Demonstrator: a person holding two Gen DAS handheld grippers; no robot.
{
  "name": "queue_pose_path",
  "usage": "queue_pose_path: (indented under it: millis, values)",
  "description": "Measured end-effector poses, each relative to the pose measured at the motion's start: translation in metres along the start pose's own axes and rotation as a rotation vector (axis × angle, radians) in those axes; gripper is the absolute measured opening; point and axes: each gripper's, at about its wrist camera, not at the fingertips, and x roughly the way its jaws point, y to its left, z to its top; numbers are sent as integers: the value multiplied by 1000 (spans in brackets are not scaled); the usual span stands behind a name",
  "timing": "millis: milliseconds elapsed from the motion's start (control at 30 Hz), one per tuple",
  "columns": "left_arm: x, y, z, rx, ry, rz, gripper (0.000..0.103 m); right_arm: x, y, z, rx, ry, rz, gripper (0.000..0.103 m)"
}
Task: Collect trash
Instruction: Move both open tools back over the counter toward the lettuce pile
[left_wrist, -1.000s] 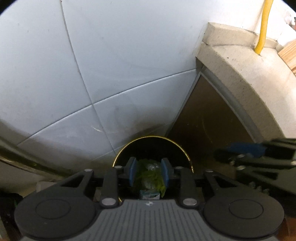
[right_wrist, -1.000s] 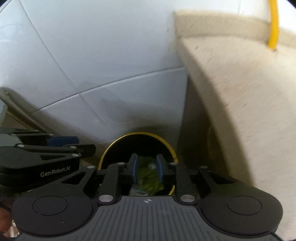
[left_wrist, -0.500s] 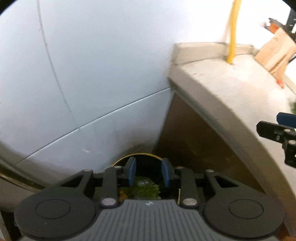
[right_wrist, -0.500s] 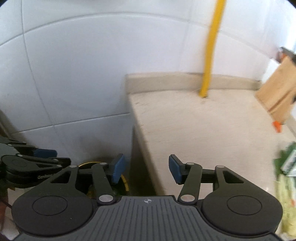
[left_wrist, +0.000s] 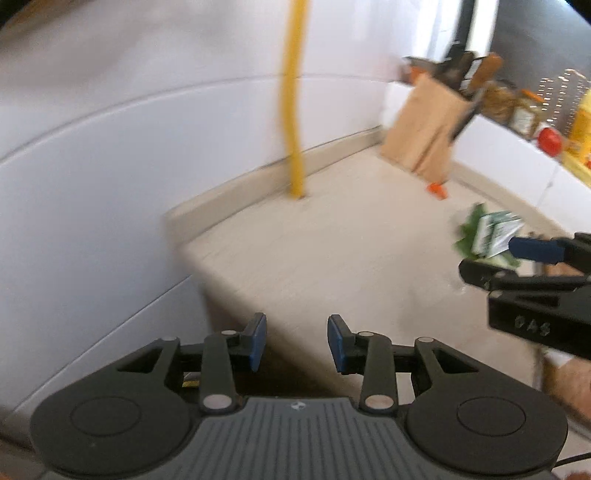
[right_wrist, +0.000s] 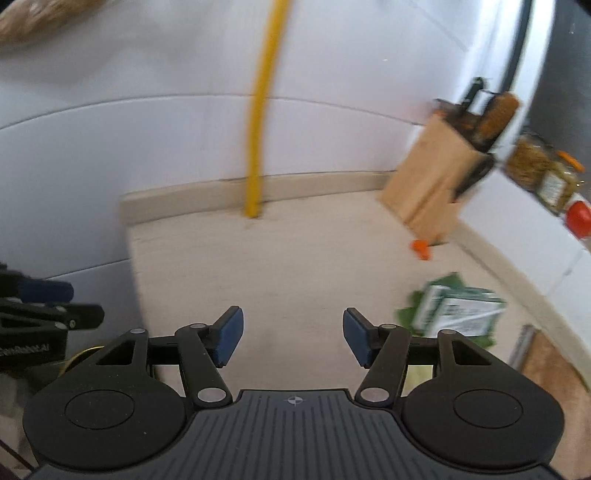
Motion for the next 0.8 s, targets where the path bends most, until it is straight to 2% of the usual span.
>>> queue_pose_path:
  millis: [367, 800]
  values:
    - [29, -74, 32, 130, -1, -128, 30, -1, -75, -13, 70, 7, -163, 68]
    - [52, -116, 45, 205, 34, -211, 30, 6, -108, -26, 111, 52, -232, 68]
